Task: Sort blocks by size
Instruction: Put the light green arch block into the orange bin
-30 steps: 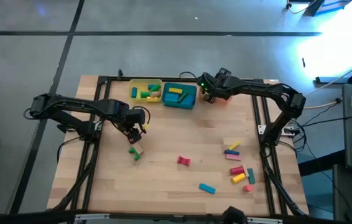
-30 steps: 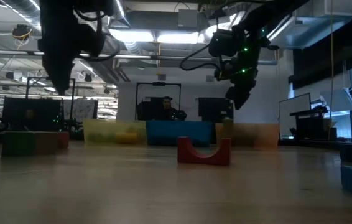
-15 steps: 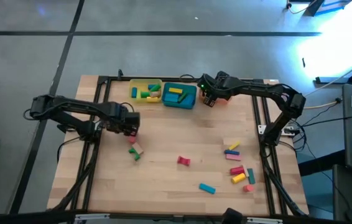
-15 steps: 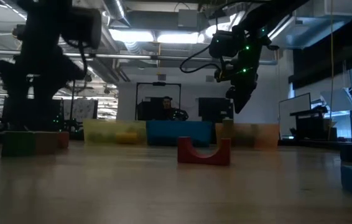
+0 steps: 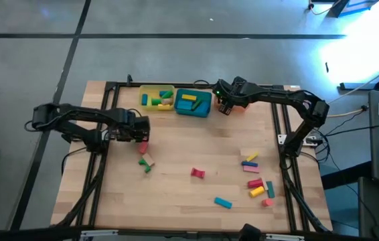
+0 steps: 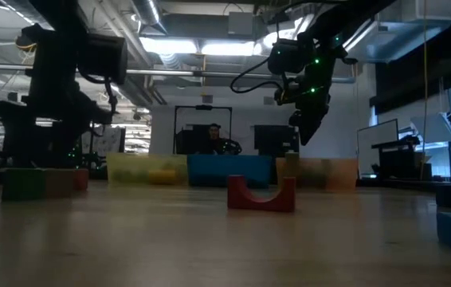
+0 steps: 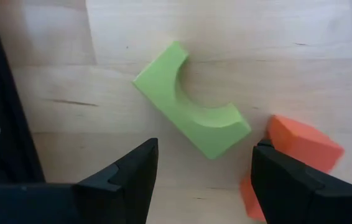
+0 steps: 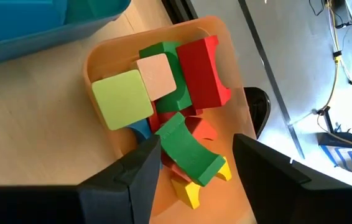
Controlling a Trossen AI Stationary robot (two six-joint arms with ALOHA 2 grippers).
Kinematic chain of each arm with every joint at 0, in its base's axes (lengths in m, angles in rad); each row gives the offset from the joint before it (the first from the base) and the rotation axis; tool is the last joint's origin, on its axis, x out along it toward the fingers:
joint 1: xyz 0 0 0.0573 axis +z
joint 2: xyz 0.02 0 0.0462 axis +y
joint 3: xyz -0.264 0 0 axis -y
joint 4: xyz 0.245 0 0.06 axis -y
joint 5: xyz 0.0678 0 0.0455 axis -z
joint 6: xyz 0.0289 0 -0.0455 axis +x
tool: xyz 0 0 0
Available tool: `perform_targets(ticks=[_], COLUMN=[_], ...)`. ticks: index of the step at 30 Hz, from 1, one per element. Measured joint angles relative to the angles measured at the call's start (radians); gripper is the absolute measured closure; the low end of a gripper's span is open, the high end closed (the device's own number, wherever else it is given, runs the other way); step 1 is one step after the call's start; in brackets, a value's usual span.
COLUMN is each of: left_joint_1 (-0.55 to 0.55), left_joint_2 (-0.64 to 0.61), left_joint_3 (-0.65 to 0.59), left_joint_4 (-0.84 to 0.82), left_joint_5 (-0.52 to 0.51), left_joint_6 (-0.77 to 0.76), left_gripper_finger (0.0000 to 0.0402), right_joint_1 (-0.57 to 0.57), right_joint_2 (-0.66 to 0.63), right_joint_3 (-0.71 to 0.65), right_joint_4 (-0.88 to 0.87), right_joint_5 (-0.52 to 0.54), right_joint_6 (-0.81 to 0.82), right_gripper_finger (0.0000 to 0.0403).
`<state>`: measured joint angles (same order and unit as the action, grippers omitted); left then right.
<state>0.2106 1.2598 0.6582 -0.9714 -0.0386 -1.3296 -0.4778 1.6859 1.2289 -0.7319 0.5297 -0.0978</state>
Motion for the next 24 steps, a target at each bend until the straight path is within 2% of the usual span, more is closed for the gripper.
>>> perform_targets(ticks=[5,14,21,24], left_joint_1=[0.045,0.066,0.081,0.094], left_joint_2=[-0.033,-0.032,-0.032,-0.032], left_joint_3=[0.0,-0.056,-0.109,-0.112], left_joint_4=[0.017,0.027,0.17,0.183], left_joint_5=[0.016,0.011,0.01,0.009], left_joint_6=[-0.003,-0.136,-0.133,-0.126], left_gripper_finger=[0.018,0.018,0.018,0.018], right_joint_1=[0.0,0.0,0.0,0.0], right_joint_2=[0.0,0.0,0.0,0.0], right_joint_3=[0.0,0.0,0.0,0.0], right_joint_4=[0.0,0.0,0.0,-0.001], right_joint_5=[-0.002,-0.034,-0.034,-0.034], right_joint_6=[0.0,0.018,0.018,0.018], right_gripper_finger=[0.0198,0.0198,0.0198,0.0198])
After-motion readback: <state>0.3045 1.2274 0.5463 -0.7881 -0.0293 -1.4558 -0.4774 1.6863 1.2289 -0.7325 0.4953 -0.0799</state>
